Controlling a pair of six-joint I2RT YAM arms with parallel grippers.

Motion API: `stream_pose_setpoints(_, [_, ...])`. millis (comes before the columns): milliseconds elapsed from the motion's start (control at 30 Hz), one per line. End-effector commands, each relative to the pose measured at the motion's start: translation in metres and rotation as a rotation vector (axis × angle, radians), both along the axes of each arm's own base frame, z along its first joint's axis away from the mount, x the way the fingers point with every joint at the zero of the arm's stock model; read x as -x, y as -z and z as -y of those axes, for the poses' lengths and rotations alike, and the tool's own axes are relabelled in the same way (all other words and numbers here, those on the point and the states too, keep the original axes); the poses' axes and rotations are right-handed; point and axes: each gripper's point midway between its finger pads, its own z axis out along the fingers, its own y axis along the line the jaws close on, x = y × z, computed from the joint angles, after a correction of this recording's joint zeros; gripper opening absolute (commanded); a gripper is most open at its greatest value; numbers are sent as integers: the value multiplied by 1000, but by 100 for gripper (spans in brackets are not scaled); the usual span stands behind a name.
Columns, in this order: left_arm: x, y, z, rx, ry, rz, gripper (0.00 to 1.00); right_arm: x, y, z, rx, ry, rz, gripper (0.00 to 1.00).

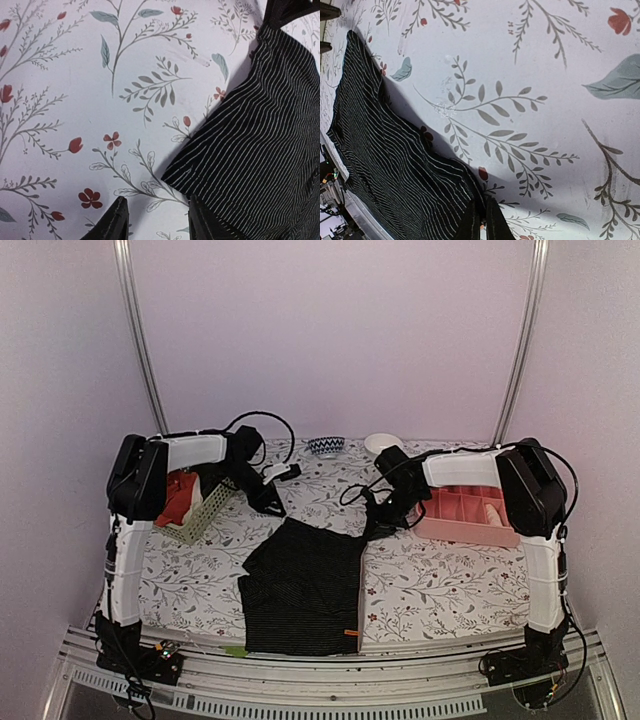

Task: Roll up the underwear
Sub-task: Pick up the underwear from the center of the board.

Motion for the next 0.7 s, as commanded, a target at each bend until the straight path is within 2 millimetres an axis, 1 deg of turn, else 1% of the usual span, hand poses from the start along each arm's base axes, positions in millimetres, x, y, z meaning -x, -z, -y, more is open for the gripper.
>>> stream_pose_setpoints(0, [0,5,14,33,24,-48,41,-6,3,1,-21,4,-13,0])
stream_pose_setpoints(67, [0,8,18,45,30,-70,40,-9,3,4,-16,13,-9,0])
stream_pose_setpoints(167, [7,14,23,46,53,-88,40,-13,2,6,-11,20,0,0])
stream_pose_setpoints(333, [18,30,27,4,80,-110,38,-18,-2,6,-15,20,16,0])
stream_pose_setpoints(400, [22,33,26,-3,84,-122,33,-20,-4,5,-17,17,26,0])
stream_pose_setpoints(500, [25,35,22,-27,94,-125,18,-23,-7,5,-14,13,40,0])
stream_pose_setpoints(567, [22,34,17,-48,94,-103,8,-25,-9,5,-13,9,51,0])
stream_pose_setpoints(600, [16,31,13,-50,82,-82,1,-26,-10,5,-12,7,58,0])
stream_pose_setpoints(633, [6,24,13,-39,69,-50,0,-29,-12,4,-14,3,69,0])
stream_pose_setpoints(667, [-8,14,10,-22,42,-13,0,-31,-15,3,-19,0,82,0])
